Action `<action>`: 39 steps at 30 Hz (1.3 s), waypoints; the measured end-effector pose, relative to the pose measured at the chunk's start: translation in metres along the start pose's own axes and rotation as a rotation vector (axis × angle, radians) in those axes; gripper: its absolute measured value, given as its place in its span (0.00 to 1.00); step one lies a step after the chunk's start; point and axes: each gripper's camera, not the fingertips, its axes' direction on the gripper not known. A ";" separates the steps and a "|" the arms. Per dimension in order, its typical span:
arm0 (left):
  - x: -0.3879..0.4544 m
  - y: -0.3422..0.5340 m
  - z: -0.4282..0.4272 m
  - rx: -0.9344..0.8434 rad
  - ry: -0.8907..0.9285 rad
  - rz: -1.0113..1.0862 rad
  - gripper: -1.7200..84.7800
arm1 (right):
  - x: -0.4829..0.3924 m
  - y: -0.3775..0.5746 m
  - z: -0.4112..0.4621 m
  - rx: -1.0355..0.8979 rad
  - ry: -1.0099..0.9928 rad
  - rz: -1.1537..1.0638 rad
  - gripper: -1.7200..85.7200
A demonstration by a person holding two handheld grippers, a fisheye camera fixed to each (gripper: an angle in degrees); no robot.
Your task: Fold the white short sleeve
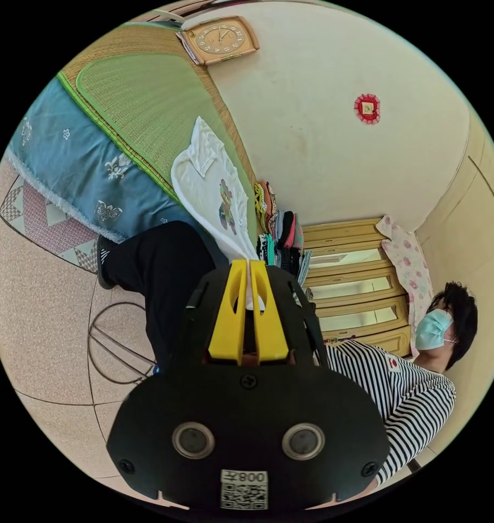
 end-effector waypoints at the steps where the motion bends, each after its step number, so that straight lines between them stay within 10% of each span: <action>1: 0.003 -0.006 0.002 0.004 0.007 -0.005 0.03 | 0.001 -0.002 -0.001 0.005 -0.007 0.004 0.02; 39: 0.118 -0.572 0.177 0.007 -0.096 0.050 0.03 | 0.036 -0.493 0.053 0.061 0.084 -0.025 0.02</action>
